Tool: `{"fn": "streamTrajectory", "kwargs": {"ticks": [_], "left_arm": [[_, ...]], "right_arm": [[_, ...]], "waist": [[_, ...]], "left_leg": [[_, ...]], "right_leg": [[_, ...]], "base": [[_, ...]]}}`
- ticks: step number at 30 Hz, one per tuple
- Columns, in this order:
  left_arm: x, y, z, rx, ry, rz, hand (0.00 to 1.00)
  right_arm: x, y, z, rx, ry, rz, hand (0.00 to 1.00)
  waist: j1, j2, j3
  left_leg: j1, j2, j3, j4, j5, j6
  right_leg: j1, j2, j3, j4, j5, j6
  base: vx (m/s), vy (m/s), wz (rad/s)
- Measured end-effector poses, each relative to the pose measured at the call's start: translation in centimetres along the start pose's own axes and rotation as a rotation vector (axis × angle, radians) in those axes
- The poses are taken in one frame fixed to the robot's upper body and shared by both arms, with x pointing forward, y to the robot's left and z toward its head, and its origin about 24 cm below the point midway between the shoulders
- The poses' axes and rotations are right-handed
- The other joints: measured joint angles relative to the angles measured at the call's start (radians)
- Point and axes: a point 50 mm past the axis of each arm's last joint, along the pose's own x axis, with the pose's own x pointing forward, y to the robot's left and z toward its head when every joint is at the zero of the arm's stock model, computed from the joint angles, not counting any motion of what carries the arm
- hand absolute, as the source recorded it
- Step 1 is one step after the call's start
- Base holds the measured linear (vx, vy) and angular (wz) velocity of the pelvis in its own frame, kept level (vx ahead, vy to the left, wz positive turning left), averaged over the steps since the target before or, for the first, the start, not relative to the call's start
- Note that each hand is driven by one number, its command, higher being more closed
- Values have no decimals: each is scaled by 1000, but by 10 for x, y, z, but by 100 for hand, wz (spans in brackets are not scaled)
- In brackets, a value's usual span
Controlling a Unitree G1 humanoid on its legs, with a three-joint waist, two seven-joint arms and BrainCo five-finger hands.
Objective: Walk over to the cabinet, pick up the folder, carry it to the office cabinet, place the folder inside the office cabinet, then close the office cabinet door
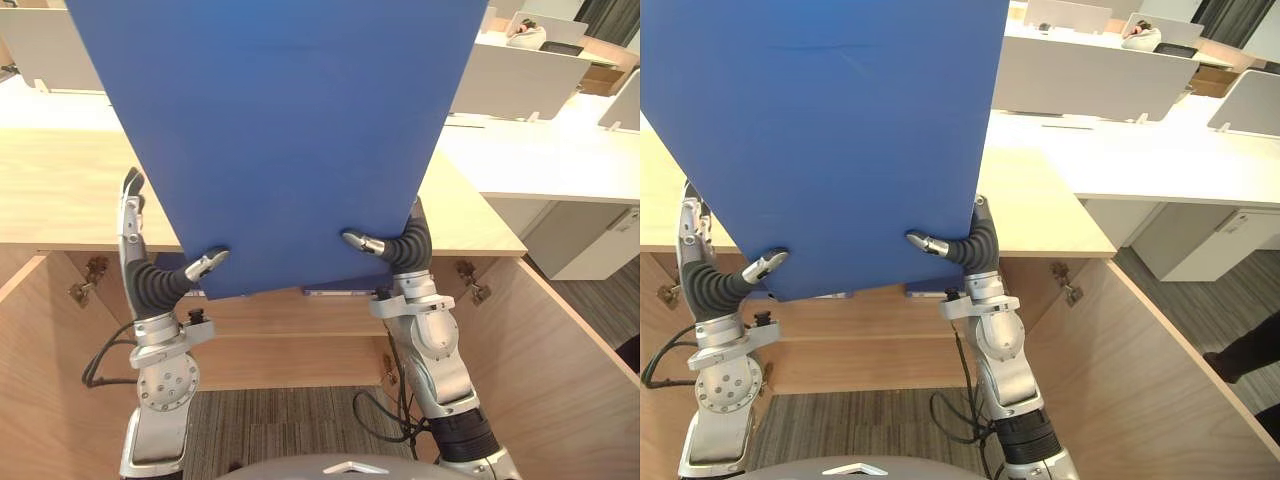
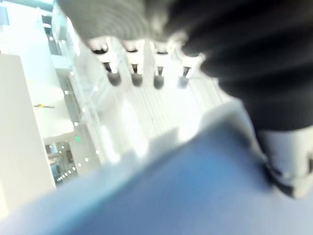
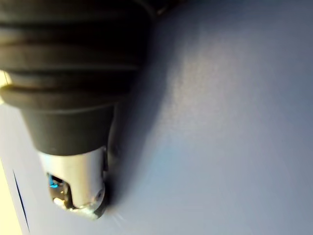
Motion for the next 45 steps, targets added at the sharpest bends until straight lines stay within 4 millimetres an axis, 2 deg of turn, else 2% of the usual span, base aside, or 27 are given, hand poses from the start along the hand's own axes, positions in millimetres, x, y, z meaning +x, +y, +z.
{"fn": "streamTrajectory", "kwargs": {"ticks": [3, 7, 12, 17, 24, 34, 37, 42, 45], "left_arm": [[-5, 16, -9, -5, 72, 85, 0], [-14, 35, -30, 16, 205, 184, 0], [-34, 47, -51, 76, 357, 214, 0], [-58, 50, -79, 93, 541, 203, 0], [-105, 46, -119, 129, 828, 114, 0], [-159, 35, -149, 212, 1087, -92, 0], [-169, 31, -155, 227, 1135, -156, 0], [-183, 24, -163, 232, 1202, -232, 0], [-173, 17, -170, 230, 1186, -258, 0]], "right_arm": [[0, 1, 0, 10, -1, -10, 100], [-5, -4, -2, -1, 17, -33, 100], [-5, -6, -2, -6, 24, -38, 100], [-9, -5, -6, -26, 56, -26, 100], [-16, 9, -12, 5, 104, 32, 100], [-24, 45, -22, 94, 164, 187, 100], [-32, 57, -35, 111, 230, 240, 100], [-40, 72, -43, 70, 268, 357, 100], [-32, 86, -46, 30, 242, 451, 100]], "waist": [[5, 7, 3], [16, 11, 6], [18, 14, 8], [23, 17, 11], [25, 16, 23], [27, 17, 42], [26, 16, 56], [34, 29, 103], [33, 35, 177]], "left_leg": [[-1, 0, -9, 0, 0, 0], [-1, 0, -24, 0, 0, 0], [-4, 1, -28, 0, 0, -1], [-6, 2, -29, 0, -3, -5], [-7, 5, -26, 0, -9, -10], [-19, 14, 6, 1, -8, -8], [-19, 19, 12, 1, -8, -9], [-22, 22, 34, 1, -7, -9], [-67, 26, 31, 24, 0, -13]], "right_leg": [[5, 0, -8, -1, -3, 1], [16, 0, -24, -6, -6, 1], [16, 0, -30, -6, -9, 1], [15, 0, -32, -5, -14, -1], [11, 2, -32, -4, -20, -2], [-20, 12, -4, 1, -6, 0], [-21, 16, 2, -5, -1, -4], [-39, 18, 24, 1, 5, -13], [-96, 17, 26, 53, 4, -15]], "base": [[10, 1, 9], [15, 2, 10], [6, 1, 2], [0, 0, 0], [2, 0, -1], [20, 0, -9], [-9, -7, -7], [-41, 12, -13], [-81, 15, 2]]}}
